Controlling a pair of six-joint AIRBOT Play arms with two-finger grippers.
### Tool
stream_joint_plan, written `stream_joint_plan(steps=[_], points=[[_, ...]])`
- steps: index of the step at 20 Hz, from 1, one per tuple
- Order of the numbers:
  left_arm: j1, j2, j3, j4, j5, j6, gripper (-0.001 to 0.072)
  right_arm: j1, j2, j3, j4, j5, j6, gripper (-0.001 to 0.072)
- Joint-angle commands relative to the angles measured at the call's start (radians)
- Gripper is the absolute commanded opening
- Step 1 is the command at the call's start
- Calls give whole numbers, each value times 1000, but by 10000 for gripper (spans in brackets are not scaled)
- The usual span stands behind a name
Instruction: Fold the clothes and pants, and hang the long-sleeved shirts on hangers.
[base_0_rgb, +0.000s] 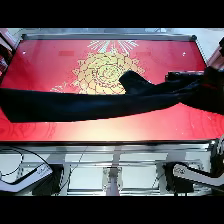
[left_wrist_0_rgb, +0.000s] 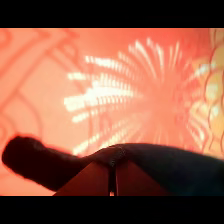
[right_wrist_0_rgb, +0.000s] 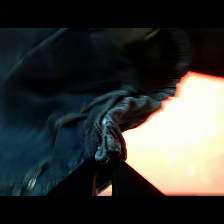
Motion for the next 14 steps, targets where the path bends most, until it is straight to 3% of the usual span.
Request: stream_joint_plan(steps=[1,6,8,12,14], points=[[-84,-141,2,18,-96,0,26,86,-90,-30,6,-35,4,27],[-116,-148,26,-36,199,1,26,111,-139,46,19,-258,12,27],[-116,-122,71,-41,267,55,26,106,-138,152,18,-309,11,27],[-108,-39,115,29,334,129,26,85,-138,398,-84,-274,12,27],[-102,-24,114,142,288,129,27,50,-135,401,-126,-186,12,27]])
